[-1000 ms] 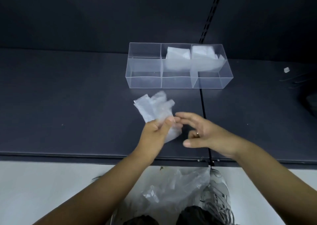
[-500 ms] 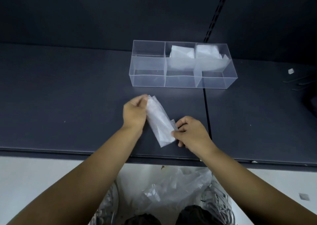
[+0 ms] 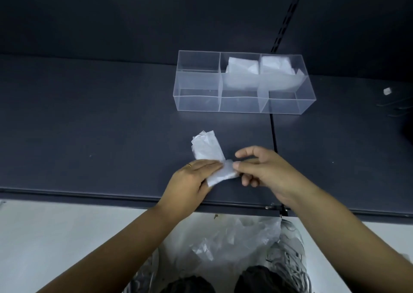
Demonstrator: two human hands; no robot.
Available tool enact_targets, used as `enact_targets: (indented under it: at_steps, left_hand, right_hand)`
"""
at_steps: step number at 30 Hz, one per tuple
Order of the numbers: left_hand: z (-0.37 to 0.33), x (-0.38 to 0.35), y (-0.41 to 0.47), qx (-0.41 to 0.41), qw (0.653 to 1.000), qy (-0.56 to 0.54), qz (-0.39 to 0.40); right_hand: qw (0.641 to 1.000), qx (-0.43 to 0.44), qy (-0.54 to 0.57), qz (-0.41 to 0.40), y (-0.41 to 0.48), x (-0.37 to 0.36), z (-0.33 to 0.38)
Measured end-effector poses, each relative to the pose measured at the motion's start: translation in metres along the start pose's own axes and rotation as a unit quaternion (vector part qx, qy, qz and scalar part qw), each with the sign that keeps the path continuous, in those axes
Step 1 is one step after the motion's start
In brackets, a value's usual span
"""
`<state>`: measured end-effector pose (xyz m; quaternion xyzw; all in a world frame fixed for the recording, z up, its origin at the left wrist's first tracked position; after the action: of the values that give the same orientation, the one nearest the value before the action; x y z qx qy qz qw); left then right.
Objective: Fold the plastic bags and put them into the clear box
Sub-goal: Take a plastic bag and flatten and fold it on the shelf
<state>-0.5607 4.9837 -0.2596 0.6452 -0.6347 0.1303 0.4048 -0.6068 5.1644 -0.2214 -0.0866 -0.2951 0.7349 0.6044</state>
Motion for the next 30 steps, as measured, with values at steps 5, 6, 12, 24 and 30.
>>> enact_targets:
  at_steps: [5, 6, 12, 24, 30]
  left_hand:
    - [0.01, 0.005, 0.017, 0.246, 0.961, -0.123, -0.036]
    - [0.013, 0.005, 0.023, 0.282, 0.948, -0.142, -0.034]
    - [0.029, 0.001, 0.046, 0.427, 0.876, -0.219, -0.04]
    - [0.034, -0.002, 0.06, 0.234, 0.964, 0.127, -0.005]
    - [0.025, -0.002, 0.069, 0.318, 0.946, -0.049, 0.04]
  right_hand:
    - [0.99, 0.119, -0.075, 0.024, 0.007, -0.001, 0.01]
    - [0.989, 0.126, -0.071, 0.021, 0.01, -0.008, 0.009]
    - [0.979, 0.139, -0.088, -0.12, 0.038, -0.044, 0.002]
    - [0.949, 0.168, -0.224, -0.143, 0.05, -0.05, 0.011]
    - [0.95, 0.164, -0.194, -0.184, 0.044, -0.041, 0.002]
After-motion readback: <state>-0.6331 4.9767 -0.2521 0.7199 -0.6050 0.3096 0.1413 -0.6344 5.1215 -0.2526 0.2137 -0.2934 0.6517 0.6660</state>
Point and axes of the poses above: each hand's wrist, its own y-axis towards the middle knuckle, its own x-axis out of the back of the hand, z = x × y, the point moved 2 cm from there along y, towards the middle knuckle, and after that the axes turned 9 degrees about -z, right-handed, at the moved point
